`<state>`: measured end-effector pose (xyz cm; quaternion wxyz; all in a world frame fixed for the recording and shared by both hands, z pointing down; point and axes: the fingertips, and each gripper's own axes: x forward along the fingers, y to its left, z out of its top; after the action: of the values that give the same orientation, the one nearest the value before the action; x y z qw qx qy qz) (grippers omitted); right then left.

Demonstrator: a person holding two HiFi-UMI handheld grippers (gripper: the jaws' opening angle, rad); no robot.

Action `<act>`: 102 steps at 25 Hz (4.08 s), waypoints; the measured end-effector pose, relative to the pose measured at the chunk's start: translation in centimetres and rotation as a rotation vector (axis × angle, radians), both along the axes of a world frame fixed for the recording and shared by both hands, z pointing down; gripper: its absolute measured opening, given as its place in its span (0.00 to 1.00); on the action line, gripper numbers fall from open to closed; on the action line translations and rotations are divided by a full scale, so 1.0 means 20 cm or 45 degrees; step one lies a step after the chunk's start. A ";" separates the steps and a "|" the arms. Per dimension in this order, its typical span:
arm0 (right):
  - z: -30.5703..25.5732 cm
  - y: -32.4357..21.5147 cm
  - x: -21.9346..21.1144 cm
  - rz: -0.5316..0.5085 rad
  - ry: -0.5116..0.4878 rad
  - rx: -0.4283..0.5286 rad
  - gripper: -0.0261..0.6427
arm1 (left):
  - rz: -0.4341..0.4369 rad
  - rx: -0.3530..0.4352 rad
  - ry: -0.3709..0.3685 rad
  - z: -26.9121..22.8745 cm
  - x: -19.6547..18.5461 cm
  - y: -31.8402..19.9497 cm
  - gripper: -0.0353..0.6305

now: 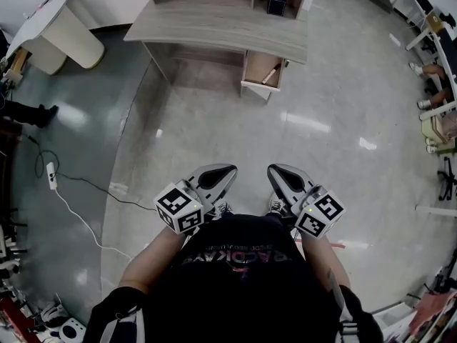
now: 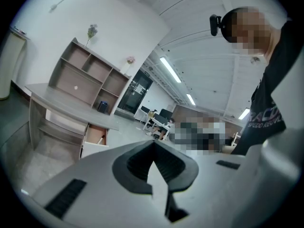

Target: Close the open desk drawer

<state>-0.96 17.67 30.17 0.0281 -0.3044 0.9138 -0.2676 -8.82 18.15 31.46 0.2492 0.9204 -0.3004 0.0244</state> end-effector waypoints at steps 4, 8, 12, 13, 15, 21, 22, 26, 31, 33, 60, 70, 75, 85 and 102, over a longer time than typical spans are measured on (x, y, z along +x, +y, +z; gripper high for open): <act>0.00 -0.03 -0.06 0.050 0.042 0.019 0.06 | 0.017 0.013 -0.012 0.00 -0.08 -0.02 0.07; -0.01 -0.08 -0.08 0.095 0.076 0.040 0.06 | 0.024 0.053 -0.054 0.00 -0.13 -0.07 0.07; -0.01 -0.11 -0.09 0.147 0.137 0.067 0.06 | -0.037 0.127 -0.169 0.01 -0.17 -0.13 0.07; 0.00 -0.13 -0.10 0.166 0.157 0.073 0.06 | -0.061 0.151 -0.199 0.01 -0.18 -0.15 0.07; 0.00 -0.16 -0.11 0.198 0.195 0.082 0.06 | -0.104 0.195 -0.233 -0.01 -0.20 -0.20 0.07; 0.00 -0.25 -0.14 0.199 0.265 0.111 0.06 | -0.147 0.251 -0.282 -0.02 -0.22 -0.28 0.07; 0.00 -0.26 -0.14 0.195 0.270 0.114 0.06 | -0.150 0.247 -0.287 -0.02 -0.23 -0.29 0.07; 0.02 -0.35 -0.13 0.168 0.286 0.116 0.06 | -0.174 0.212 -0.299 0.02 -0.24 -0.35 0.07; 0.07 -0.48 -0.09 0.138 0.293 0.111 0.06 | -0.190 0.187 -0.318 0.05 -0.22 -0.45 0.07; 0.08 -0.54 -0.07 0.126 0.293 0.108 0.06 | -0.198 0.177 -0.327 0.06 -0.20 -0.51 0.07; 0.52 -1.10 0.35 0.006 0.407 0.071 0.06 | -0.289 0.070 -0.541 0.49 0.13 -1.08 0.07; 0.81 -1.21 0.41 0.161 0.520 -0.033 0.20 | -0.193 0.023 -0.592 0.77 0.06 -1.22 0.09; 0.72 -1.26 0.99 0.232 0.612 -0.097 0.23 | -0.182 0.034 -0.624 0.64 0.54 -1.35 0.24; 1.54 -1.22 0.40 0.204 0.737 -0.227 0.38 | -0.113 0.003 -0.738 1.40 -0.11 -1.35 0.45; 1.77 -1.47 0.36 0.141 0.846 -0.127 0.43 | -0.062 0.166 -0.730 1.56 0.03 -1.62 0.53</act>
<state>6.14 -11.73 65.47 -0.2714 -0.4251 0.8409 -0.1962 -8.14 -14.27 62.68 0.0952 0.8826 -0.3814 0.2580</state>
